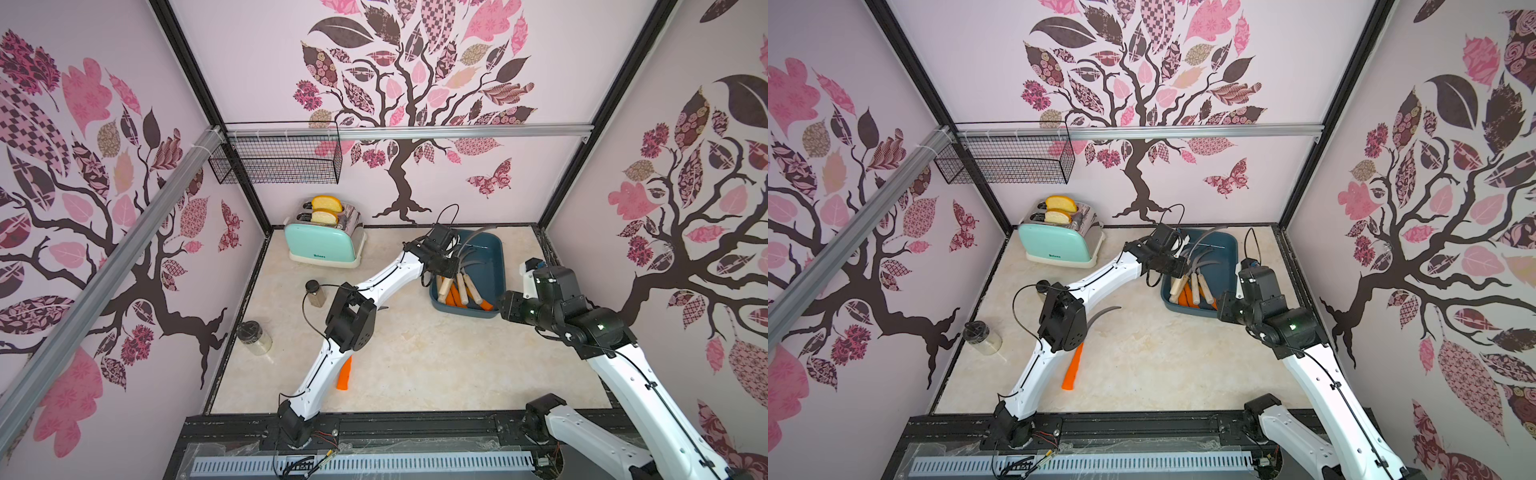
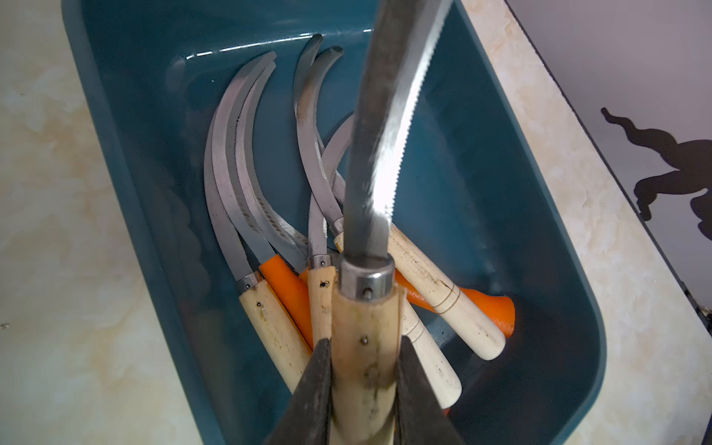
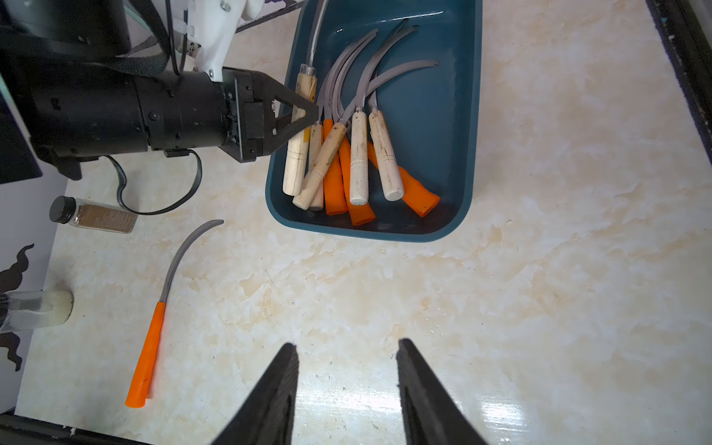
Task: Put small sickles into storage boxes
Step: Place the sickle in the storage box.
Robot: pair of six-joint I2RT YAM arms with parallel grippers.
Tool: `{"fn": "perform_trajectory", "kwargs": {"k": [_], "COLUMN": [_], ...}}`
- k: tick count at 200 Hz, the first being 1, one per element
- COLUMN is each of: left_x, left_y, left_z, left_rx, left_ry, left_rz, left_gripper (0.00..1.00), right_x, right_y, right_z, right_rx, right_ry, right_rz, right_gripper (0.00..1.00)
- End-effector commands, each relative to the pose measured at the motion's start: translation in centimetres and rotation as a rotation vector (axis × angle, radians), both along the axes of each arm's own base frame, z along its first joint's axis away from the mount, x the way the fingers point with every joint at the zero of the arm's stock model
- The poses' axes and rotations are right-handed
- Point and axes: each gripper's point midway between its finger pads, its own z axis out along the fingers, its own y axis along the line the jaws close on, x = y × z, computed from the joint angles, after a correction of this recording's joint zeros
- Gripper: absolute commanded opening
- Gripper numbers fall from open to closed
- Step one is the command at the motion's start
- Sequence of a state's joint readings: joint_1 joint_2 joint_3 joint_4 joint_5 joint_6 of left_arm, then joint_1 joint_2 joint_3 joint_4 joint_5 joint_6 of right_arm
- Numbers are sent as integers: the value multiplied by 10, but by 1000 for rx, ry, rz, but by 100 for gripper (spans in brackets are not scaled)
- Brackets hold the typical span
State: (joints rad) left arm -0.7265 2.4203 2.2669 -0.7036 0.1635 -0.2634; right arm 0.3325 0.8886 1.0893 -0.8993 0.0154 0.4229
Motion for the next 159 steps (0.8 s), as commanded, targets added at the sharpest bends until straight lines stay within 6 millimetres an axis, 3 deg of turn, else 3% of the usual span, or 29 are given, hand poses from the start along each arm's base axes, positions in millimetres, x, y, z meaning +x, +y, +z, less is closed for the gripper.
{"fn": "perform_trajectory", "kwargs": {"k": [1,97,159], "left_x": [-6,-16,-30], "left_y": [-1,1,7], "left_z": [-19,-33,-59], "left_rx": [12,18,55], "left_ry": [44,104,192], "left_rz": [-7,-5,-11], "left_gripper": [0,2,4], "right_x": [-2,-3,-6], "right_y": [-4,-4,-5], "right_z": [-3,-6,-6], "right_rx": [-13,-12,-17], "right_ry": [4,3,-1], "right_rz": [-11,-7,-7], "right_gripper": [46,46,46]}}
